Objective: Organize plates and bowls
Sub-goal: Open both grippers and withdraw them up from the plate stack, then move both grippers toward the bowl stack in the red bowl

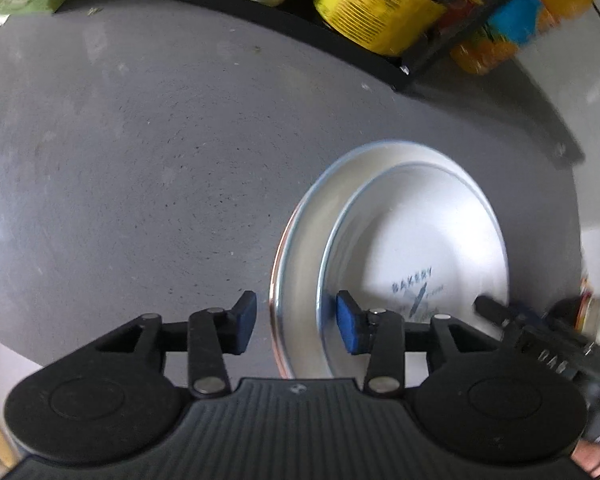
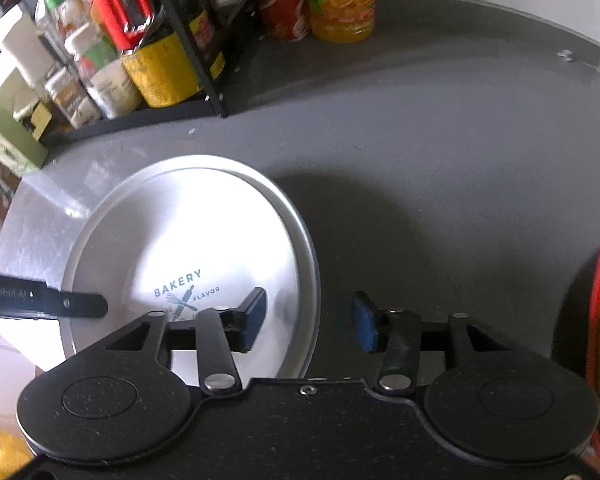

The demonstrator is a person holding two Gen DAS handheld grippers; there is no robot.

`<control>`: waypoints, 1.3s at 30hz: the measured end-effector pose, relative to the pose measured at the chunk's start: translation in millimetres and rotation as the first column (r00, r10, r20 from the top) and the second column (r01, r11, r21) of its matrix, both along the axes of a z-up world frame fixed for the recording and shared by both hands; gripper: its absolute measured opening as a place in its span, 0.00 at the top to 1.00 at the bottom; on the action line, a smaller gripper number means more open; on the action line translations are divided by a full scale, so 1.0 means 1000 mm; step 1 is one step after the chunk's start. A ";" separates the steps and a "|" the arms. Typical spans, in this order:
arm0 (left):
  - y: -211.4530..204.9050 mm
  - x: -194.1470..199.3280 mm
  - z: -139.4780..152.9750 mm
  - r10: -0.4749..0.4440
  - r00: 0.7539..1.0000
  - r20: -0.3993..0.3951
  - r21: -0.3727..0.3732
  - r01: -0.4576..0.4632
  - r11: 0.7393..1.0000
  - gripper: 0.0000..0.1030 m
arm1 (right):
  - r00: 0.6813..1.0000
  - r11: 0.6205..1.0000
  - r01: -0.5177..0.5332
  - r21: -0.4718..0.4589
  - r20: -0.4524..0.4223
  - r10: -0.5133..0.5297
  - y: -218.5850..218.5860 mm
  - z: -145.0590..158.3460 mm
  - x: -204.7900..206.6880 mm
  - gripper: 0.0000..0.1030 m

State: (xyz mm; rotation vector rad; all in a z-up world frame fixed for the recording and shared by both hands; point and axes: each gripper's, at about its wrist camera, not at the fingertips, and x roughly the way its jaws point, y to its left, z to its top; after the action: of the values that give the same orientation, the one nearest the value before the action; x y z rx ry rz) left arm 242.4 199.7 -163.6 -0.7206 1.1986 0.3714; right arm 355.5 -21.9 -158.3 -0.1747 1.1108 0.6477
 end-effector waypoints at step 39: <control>-0.115 0.048 0.088 -0.432 0.889 0.150 0.178 0.406 0.896 0.12 | 0.933 0.913 0.303 0.274 0.110 -0.343 -0.132 0.091 -0.051 0.10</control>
State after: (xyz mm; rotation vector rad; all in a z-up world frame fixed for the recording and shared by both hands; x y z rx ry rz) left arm 289.9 84.8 -75.7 -0.3460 1.1019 0.0231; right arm 304.2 -153.6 -67.6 0.1761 0.8701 0.4622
